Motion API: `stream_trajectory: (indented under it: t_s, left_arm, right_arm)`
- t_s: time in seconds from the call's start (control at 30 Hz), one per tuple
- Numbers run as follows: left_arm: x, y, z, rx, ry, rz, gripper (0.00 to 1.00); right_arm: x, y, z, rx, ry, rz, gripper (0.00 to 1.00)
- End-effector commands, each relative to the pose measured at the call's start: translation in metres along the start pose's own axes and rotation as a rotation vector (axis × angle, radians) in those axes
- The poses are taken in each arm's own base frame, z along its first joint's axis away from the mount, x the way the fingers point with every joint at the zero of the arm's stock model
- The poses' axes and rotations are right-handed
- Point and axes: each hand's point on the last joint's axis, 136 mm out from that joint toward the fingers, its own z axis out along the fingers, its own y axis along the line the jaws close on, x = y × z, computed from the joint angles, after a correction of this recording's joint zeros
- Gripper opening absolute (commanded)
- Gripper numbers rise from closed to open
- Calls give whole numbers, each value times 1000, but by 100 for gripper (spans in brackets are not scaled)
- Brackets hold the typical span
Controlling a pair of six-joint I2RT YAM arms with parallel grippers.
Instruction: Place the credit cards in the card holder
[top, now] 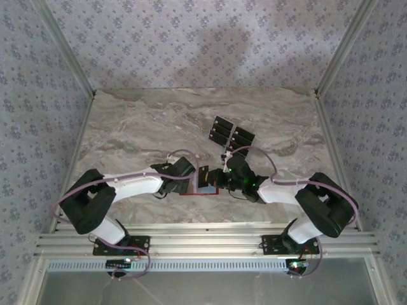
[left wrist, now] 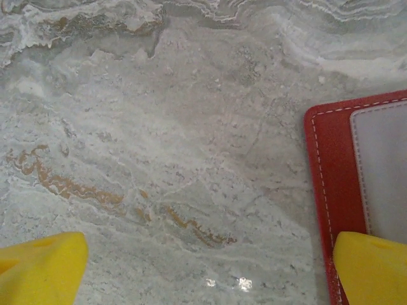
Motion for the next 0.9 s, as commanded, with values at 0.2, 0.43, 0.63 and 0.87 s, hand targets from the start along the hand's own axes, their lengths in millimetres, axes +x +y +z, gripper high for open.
stream_trajectory:
  t_s: [0.2,0.43,0.63,0.87]
  left_arm:
    - [-29,-8,-40,-14,-122,31,100]
    - [-40,-21,-42,28,-142,40,100]
    - [-26,-26,-23,10,-95,59,100]
    - [-4,-15,-8,-43,-32,71,100]
  right_arm:
    - [8,-18,2,47,1,17,0]
    - [10,-26,2,66,3,27,0]
    - [10,-31,2,75,4,40,0]
    - [11,-37,0,86,1,55,0]
